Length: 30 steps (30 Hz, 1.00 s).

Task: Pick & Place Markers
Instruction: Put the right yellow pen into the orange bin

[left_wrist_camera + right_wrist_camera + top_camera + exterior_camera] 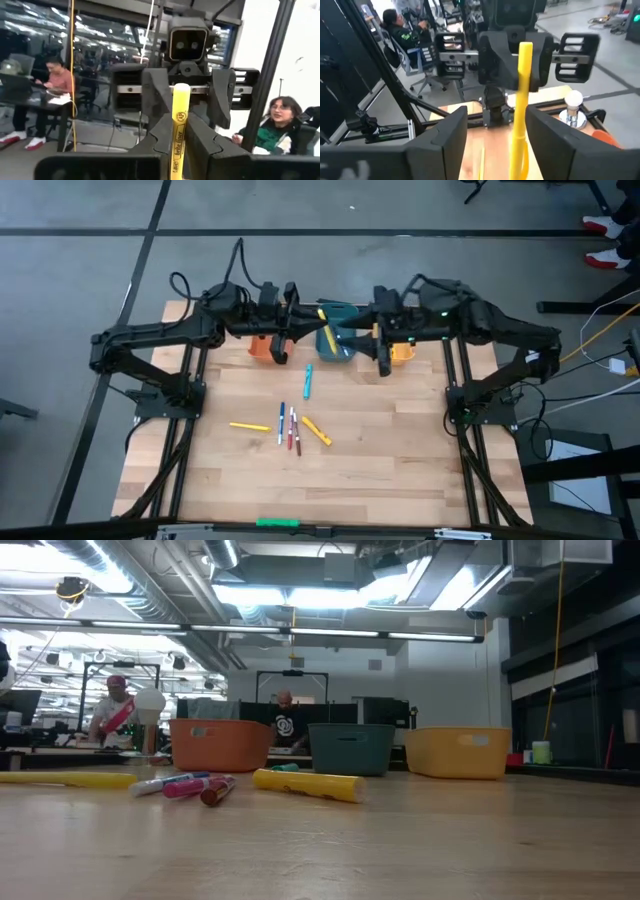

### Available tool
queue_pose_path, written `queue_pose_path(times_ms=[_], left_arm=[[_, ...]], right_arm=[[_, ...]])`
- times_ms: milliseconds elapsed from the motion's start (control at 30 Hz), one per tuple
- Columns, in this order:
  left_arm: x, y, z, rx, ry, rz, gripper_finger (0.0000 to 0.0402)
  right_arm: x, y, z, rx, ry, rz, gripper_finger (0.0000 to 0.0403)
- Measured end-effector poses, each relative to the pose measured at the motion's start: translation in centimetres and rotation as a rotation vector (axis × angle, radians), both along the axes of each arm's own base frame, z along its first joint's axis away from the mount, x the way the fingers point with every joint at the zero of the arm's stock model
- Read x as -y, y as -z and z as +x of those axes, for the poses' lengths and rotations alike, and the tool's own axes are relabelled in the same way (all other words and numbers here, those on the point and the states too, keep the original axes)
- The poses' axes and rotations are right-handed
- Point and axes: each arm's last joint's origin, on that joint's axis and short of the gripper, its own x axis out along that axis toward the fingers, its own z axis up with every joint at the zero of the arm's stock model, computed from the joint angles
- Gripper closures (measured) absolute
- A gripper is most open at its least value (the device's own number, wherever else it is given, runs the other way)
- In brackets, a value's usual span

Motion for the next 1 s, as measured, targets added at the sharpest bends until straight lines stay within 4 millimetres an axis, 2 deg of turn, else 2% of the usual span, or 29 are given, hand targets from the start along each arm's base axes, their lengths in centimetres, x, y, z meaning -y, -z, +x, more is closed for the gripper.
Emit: queue_pose_path(times_ms=[267, 700, 867, 1000], left_arm=[[-2.1, -0.7, -2.0, -0.008, -0.095, -0.004, 0.0379], [-6.9, 0.4, -4.1, -0.154, -0.284, -0.084, 0.0379], [-7.9, 0.7, -4.6, -0.172, -0.313, -0.110, 0.0379], [-7.9, 0.2, -5.4, -0.152, -0.318, -0.114, 0.0379]], right_arm=[[0.1, -1.3, -2.3, 0.055, 0.021, -0.001, 0.0203], [0.1, -1.3, -2.6, 0.045, 0.021, -0.001, 0.0202], [0.2, -1.1, -2.7, 0.016, 0.067, -0.009, 0.0202], [0.3, -1.0, -2.7, 0.007, 0.093, -0.013, 0.0202]])
